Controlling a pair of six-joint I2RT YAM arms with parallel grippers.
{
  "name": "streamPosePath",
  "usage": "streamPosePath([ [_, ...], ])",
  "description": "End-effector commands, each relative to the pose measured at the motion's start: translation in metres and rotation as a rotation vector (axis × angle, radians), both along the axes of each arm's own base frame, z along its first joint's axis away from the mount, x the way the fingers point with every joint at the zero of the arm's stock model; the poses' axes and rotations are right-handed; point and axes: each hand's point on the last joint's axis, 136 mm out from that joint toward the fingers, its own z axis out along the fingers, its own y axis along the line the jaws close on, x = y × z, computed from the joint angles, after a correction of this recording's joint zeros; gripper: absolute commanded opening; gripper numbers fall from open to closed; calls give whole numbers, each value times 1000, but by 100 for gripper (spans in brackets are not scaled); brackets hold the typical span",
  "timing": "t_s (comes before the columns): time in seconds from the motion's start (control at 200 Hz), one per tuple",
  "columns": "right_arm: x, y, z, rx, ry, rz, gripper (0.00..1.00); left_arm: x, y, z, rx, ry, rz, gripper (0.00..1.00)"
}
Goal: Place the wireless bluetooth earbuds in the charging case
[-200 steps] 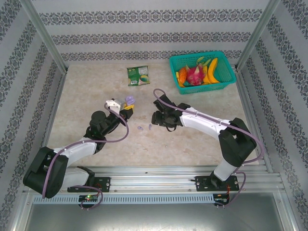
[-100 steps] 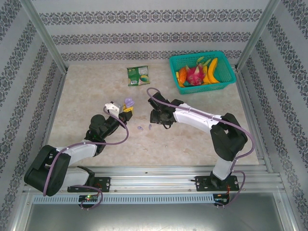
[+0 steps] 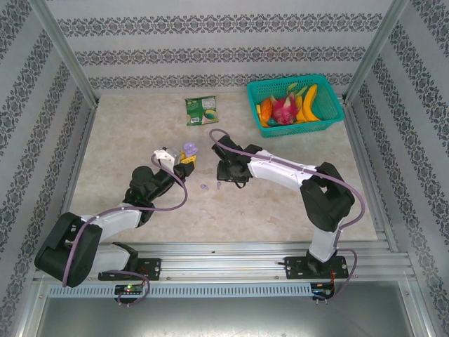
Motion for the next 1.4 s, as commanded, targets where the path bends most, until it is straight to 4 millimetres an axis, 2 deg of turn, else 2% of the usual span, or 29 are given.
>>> streamPosePath([
  [0.0, -2, 3, -11, -37, 21, 4, 49, 0, 0, 30, -42, -69, -4, 0],
  [0.325, -2, 17, -31, -63, 49, 13, 44, -2, 3, 39, -57, -85, 6, 0],
  [0.994, -1, 37, -50, -59, 83, 41, 42, -4, 4, 38, -59, -87, 7, 0],
  [1.394, -4, 39, -62, -74, 102, 48, 30, -3, 4, 36, -59, -83, 9, 0],
])
